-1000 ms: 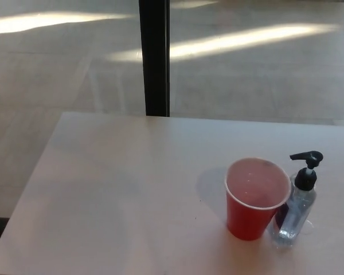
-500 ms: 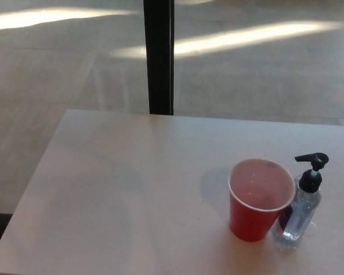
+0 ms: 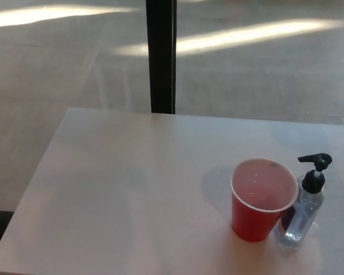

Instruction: The robot uses its right hand fist to press the hand soap kept in the middle of the table to get liquid hand soap out

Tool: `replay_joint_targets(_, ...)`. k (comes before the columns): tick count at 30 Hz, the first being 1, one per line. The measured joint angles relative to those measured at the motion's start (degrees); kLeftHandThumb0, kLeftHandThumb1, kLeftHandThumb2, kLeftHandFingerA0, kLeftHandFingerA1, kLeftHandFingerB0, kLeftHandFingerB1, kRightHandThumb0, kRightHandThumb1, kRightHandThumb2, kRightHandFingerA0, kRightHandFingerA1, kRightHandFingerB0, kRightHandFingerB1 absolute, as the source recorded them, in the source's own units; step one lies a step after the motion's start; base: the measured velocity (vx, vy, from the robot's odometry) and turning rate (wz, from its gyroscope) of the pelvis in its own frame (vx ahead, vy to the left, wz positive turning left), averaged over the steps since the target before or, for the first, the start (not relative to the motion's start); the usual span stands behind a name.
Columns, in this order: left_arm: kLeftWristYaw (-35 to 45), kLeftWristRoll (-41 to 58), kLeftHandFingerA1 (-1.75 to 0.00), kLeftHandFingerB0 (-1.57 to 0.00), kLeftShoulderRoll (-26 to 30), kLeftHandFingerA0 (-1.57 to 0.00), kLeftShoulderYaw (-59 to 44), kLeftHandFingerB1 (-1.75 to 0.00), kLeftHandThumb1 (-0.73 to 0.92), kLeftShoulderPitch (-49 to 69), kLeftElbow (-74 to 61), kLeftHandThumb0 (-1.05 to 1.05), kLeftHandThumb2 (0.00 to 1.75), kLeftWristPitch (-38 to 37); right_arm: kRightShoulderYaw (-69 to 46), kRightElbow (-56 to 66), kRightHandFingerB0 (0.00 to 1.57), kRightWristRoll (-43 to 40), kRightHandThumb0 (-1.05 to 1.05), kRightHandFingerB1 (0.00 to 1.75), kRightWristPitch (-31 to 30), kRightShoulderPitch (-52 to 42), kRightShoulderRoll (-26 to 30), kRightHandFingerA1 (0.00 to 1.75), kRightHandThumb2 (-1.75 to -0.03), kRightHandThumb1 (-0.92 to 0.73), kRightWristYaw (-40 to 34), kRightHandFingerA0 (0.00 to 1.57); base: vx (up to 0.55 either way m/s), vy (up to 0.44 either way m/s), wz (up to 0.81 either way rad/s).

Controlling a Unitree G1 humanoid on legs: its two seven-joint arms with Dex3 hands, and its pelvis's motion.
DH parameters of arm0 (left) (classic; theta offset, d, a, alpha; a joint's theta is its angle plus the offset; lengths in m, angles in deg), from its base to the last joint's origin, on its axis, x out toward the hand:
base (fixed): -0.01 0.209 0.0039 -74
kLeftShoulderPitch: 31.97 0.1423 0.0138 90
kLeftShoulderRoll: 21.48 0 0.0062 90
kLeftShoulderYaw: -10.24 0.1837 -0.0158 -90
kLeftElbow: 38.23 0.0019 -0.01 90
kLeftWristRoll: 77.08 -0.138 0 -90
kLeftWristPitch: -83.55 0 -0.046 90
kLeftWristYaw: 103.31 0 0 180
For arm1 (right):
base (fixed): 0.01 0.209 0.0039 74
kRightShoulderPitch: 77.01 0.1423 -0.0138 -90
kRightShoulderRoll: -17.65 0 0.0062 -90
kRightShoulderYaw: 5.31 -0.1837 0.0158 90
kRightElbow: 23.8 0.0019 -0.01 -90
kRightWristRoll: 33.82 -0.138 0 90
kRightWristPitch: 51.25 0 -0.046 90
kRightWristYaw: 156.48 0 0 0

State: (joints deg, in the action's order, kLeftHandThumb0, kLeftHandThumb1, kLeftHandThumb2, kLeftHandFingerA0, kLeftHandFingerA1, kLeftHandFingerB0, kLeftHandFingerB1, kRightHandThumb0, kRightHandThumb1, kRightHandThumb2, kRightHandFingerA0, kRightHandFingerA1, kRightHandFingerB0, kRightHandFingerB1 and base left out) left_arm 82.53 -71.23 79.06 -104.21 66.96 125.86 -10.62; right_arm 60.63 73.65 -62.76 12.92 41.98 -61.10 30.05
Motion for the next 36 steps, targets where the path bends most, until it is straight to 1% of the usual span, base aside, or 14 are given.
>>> replay_joint_targets(5,0.09,0.0,-0.64,-0.46,-0.01,-0.64,-0.04,-0.47,0.72,-0.13,-0.01,-0.57,0.61,0.0,3.98,5.92,0.7,-1.33,-0.16,1.66,-3.92,-0.07,-0.52,1.75,-1.29,-0.53,0.24,1.04,0.0,0.0,0.0)
replay_joint_targets(6,0.12,0.01,-0.71,-0.43,-0.01,-0.6,-0.05,-0.59,0.56,-0.11,0.0,-0.57,0.93,0.0,4.58,6.68,0.7,-1.58,-0.13,1.64,-4.56,-0.13,-0.7,1.75,-1.27,-0.55,0.25,1.0,0.0,0.0,0.0)
replay_joint_targets(7,0.14,0.02,-0.64,-0.47,-0.01,-0.64,-0.08,-0.48,0.72,-0.09,0.0,-0.57,0.61,0.0,5.66,7.82,0.71,-1.91,-0.13,1.63,-5.39,-0.42,-1.15,1.75,-1.28,-0.55,0.26,1.0,0.0,0.0,0.0)
replay_joint_targets(19,0.07,0.08,-0.65,-0.47,-0.02,-0.66,-0.12,-0.49,0.72,-0.22,0.21,-0.58,0.62,-0.04,12.49,10.22,0.7,-3.07,-0.18,1.66,-12.46,-3.57,-3.7,1.75,-1.27,-0.56,1.38,1.01,0.0,0.0,0.0)
replay_joint_targets(21,0.07,0.11,-0.65,-0.48,-0.04,-0.67,-0.24,-0.48,0.72,-0.2,0.23,-0.58,0.62,-0.04,12.65,9.65,1.1,-3.0,-0.58,1.42,-12.86,-3.31,-4.05,1.66,-1.36,-0.28,1.59,1.21,0.0,0.0,0.0)
replay_joint_targets(23,0.06,0.1,-0.65,-0.48,-0.08,-0.67,-0.21,-0.48,0.72,-0.27,0.22,-0.58,0.62,-0.04,13.22,6.22,1.1,-2.67,-0.58,1.42,-12.39,-2.37,-4.69,1.66,-1.36,-0.28,2.06,1.21,0.0,0.0,0.0)
replay_joint_targets(24,0.01,0.1,-0.71,-0.43,-0.08,-0.62,-0.2,-0.59,0.56,-0.28,0.21,-0.59,0.93,-0.04,13.68,4.65,1.05,-2.45,-0.4,1.51,-12.25,-2.31,-5.11,1.75,-1.4,-0.35,2.35,1.18,0.0,0.0,0.0)
replay_joint_targets(25,-0.01,0.1,-0.71,-0.43,-0.08,-0.62,-0.17,-0.59,0.56,-0.27,0.19,-0.59,0.93,-0.04,13.89,4.22,1.05,-2.36,-0.4,1.51,-12.25,-2.41,-5.34,1.75,-1.4,-0.35,2.45,1.18,0.0,0.0,0.0)
replay_joint_targets(26,-0.07,0.1,-0.68,-0.48,-0.08,-0.68,-0.13,-0.49,0.71,-0.2,0.19,-0.57,0.62,-0.05,14.04,4.23,0.82,-2.33,-0.21,1.61,-12.26,-2.64,-5.74,1.75,-1.41,-0.43,2.58,1.08,0.0,0.0,0.0)
replay_joint_targets(30,-0.13,0.19,-0.64,-0.47,-0.1,-0.65,-0.38,-0.48,0.72,-0.16,0.17,-0.59,0.62,-0.06,14.01,8.25,0.74,-2.48,-0.16,1.65,-12.76,-5.0,-6.61,1.75,-1.39,-0.49,2.55,1.04,0.0,0.0,0.0)
replay_joint_targets(31,-0.13,0.19,-0.7,-0.44,-0.1,-0.6,-0.37,-0.59,0.56,-0.13,0.18,-0.6,0.94,-0.08,13.99,8.93,0.73,-2.55,-0.15,1.65,-12.92,-5.46,-6.72,1.75,-1.38,-0.5,2.54,1.03,0.0,0.0,0.0)
replay_joint_targets(32,-0.13,0.19,-0.7,-0.44,-0.1,-0.6,-0.37,-0.59,0.56,-0.14,0.19,-0.6,0.94,-0.09,13.97,9.32,0.73,-2.61,-0.15,1.65,-13.1,-5.77,-6.78,1.75,-1.38,-0.5,2.53,1.03,0.0,0.0,0.0)
replay_joint_targets(33,-0.13,0.19,-0.62,-0.5,-0.1,-0.68,-0.37,-0.48,0.72,-0.15,0.21,-0.59,0.62,-0.11,13.96,9.66,0.72,-2.65,-0.16,1.65,-13.29,-6.11,-6.83,1.75,-1.35,-0.52,2.54,1.02,0.0,0.0,0.0)
replay_joint_targets(36,-0.29,0.17,-0.61,-0.47,-0.1,-0.66,-0.14,-0.48,0.72,-0.26,0.25,-0.58,0.62,-0.11,13.97,10.89,0.69,-2.62,-0.15,1.67,-13.91,-6.76,-6.83,1.75,-1.3,-0.56,2.35,1.03,0.0,0.0,0.0)
